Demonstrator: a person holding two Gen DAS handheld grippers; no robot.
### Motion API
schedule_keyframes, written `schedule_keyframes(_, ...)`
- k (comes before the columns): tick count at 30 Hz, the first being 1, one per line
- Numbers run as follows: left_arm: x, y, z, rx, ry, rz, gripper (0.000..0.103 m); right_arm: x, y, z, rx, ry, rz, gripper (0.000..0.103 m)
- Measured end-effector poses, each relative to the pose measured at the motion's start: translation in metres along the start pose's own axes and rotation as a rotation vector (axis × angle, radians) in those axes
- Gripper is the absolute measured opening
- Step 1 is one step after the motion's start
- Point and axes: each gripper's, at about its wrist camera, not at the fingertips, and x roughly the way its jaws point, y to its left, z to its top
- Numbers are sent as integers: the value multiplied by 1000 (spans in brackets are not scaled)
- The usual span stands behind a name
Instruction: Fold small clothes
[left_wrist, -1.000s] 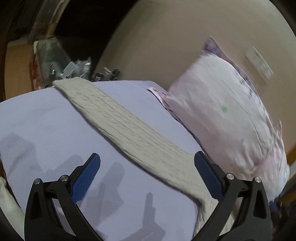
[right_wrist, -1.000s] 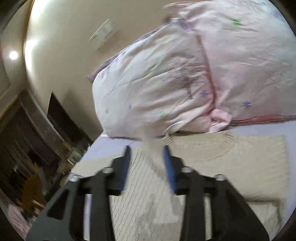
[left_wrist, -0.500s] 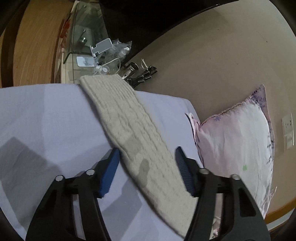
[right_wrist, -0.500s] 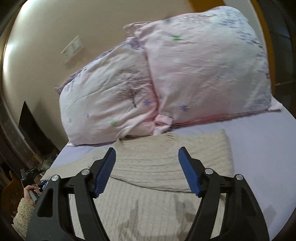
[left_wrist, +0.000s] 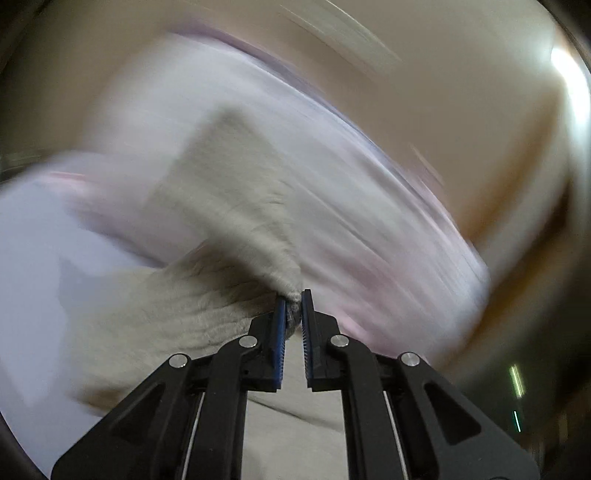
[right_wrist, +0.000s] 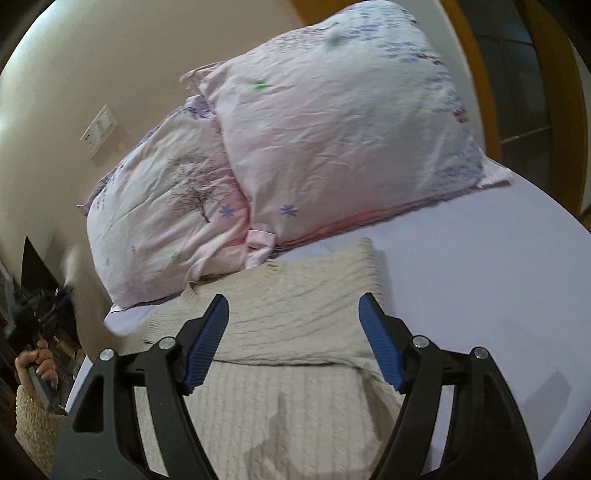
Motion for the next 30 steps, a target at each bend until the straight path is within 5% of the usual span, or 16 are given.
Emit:
schedule_keyframes(3, 70, -75, -57, 153, 279, -163, 8, -7, -10, -5, 10, 26, -18, 73)
schedule_keyframes(5, 82, -89, -86, 195, 379, -192, 8, -20, -18, -9, 12, 36, -5, 73)
schedule_keyframes(9, 31, -60, -97, 199, 358, -161, 12, -57, -39, -24, -9, 56, 54, 82)
schedule_keyframes(15, -84, -7, -115, 179, 290, -68, 61, -99, -71, -72, 59, 251, 286, 82)
schedule_keyframes(19, -153, 39, -157, 73, 325, -2, 72, -121, -95, -112, 120, 411, 321, 83)
schedule_keyframes(24, -169, 75, -199, -66, 391, -33, 73, -104, -124, -154, 268, 531, 328, 80)
schedule_keyframes(30, -134, 83, -239, -131, 461, -92, 73, -66, -125, -185, 378, 572, 491, 57)
